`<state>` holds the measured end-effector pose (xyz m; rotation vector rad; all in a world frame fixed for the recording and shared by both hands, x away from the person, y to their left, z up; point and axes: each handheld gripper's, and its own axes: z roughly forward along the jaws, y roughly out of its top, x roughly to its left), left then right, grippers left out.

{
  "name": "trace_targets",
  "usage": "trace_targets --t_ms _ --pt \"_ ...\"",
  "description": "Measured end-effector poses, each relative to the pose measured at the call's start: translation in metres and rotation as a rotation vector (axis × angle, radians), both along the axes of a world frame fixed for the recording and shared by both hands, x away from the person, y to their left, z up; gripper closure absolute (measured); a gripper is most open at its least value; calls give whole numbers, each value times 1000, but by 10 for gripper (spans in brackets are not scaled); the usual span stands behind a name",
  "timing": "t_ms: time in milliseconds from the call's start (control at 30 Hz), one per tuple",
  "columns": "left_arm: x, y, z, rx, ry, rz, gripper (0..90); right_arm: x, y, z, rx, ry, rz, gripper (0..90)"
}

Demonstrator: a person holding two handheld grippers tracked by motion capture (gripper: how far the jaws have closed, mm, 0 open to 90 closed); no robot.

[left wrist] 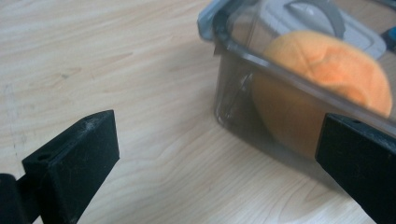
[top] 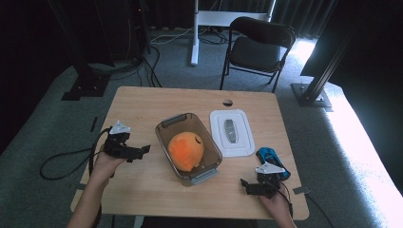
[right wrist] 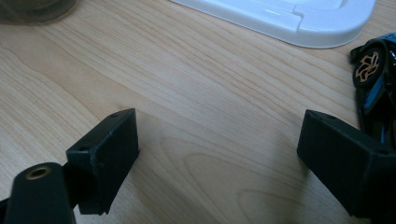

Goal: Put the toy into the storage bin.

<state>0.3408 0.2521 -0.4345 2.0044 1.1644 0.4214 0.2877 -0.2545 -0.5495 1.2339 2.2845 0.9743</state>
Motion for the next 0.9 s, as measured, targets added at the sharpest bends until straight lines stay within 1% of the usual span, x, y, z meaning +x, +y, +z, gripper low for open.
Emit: trace_targets --t_ms 67,100,133,300,333,400,467,567,633,667,700,733,767,833,900 --pt "-2 4 -4 -17 -4 3 2 0 0 0 -1 1 3 119" --pt "-2 4 -4 -17 -4 3 2 0 0 0 -1 0 4 119" --pt "-5 8 -10 -20 -9 9 2 0 0 0 0 1 5 119" --pt "-11 14 -23 -29 8 30 2 0 0 0 -2 1 5 119" --pt "-13 16 -26 -29 7 31 2 0 0 0 -1 1 5 119" --pt "-15 18 -32 -28 19 38 2 0 0 0 -3 5 4 122" --pt "-17 20 -38 -21 24 40 2 1 2 3 -20 26 11 131" --pt "-21 23 -45 -19 32 52 2 0 2 3 -21 29 18 131" --pt "-23 25 -50 -23 31 58 2 -1 2 4 -25 31 17 131" --pt "-23 25 -50 -23 31 58 2 -1 2 4 -26 32 17 131" --pt "-25 27 -54 -12 34 66 2 -1 2 4 -29 36 20 132" --pt "-25 27 -54 -12 34 66 2 -1 2 4 -29 36 20 132" --pt "-28 30 -57 -13 28 71 2 -2 4 5 -41 33 11 133" --pt "-30 33 -60 -18 24 83 2 -3 5 7 -47 40 22 133" --pt "-31 35 -63 -5 27 89 2 -3 6 6 -43 50 26 133"
